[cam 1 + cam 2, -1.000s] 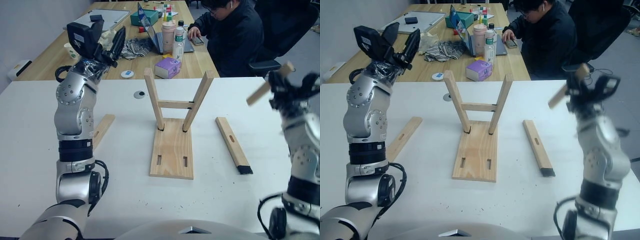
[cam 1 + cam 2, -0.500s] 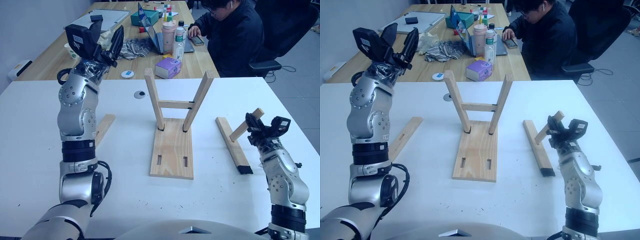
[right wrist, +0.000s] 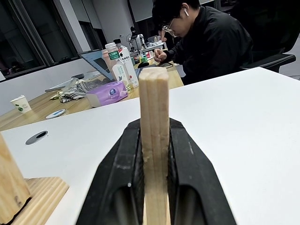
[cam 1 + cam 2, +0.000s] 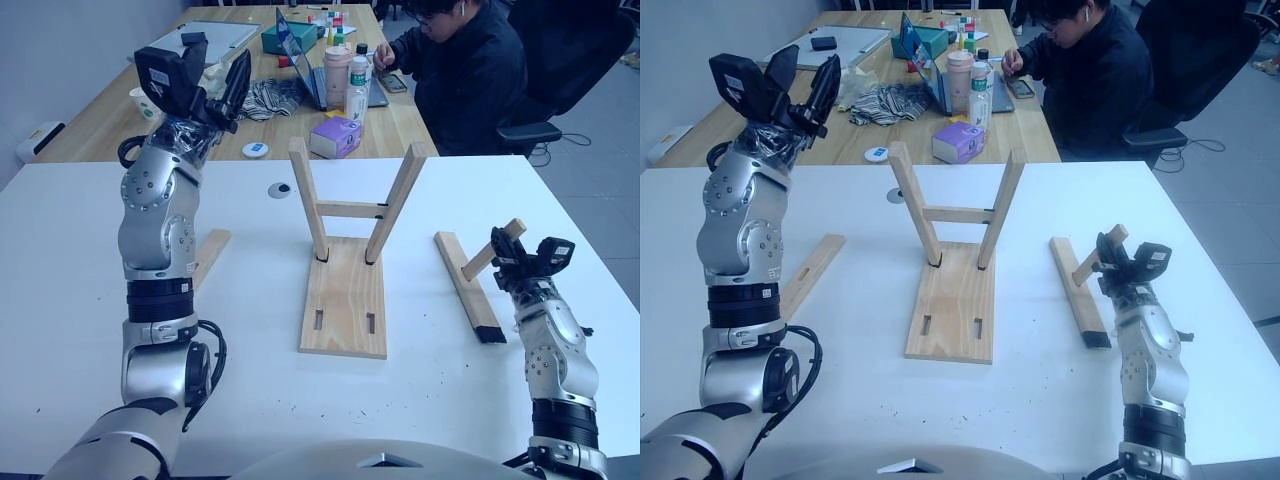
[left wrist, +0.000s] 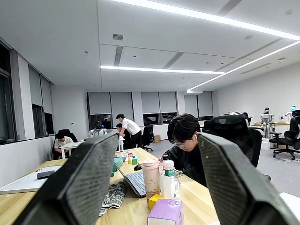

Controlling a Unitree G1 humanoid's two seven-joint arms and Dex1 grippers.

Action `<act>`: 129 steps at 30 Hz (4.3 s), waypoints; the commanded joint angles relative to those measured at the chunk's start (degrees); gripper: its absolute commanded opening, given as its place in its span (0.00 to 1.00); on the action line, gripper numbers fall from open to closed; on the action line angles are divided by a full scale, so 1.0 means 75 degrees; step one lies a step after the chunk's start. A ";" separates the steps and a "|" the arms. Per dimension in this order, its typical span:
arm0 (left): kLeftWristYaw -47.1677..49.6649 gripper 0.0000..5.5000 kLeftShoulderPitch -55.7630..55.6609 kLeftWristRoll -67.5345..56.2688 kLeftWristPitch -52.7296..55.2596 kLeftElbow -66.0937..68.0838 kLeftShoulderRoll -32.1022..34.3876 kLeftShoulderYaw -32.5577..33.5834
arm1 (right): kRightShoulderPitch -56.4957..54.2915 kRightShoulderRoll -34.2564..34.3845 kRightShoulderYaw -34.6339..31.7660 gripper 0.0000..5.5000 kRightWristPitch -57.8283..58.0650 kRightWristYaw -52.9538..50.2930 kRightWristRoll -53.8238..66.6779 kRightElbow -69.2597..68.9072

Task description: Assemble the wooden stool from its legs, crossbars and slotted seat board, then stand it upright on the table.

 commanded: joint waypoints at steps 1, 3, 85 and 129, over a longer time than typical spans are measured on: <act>-0.0083 0.56 -0.0115 -0.0087 0.0146 -0.0005 -0.0008 -0.0046 | 0.0093 0.0180 -0.0043 0.07 0.0210 -0.0035 0.0057 0.0169; -0.0085 0.56 -0.0107 -0.0089 0.0147 0.0021 -0.0018 -0.0021 | 0.0086 0.0105 -0.0030 0.07 0.0176 -0.0010 -0.0008 0.0218; -0.1201 0.56 0.1622 -0.6539 0.5772 -0.3623 0.0626 0.0610 | -0.4733 -0.3819 -0.1200 0.37 0.8638 0.1235 0.3288 -0.3036; -0.2470 0.48 0.0535 -0.8556 0.4842 -0.1212 -0.1976 -0.0388 | -0.4515 -0.5075 0.1178 0.37 0.7126 -0.1669 1.0926 -0.3571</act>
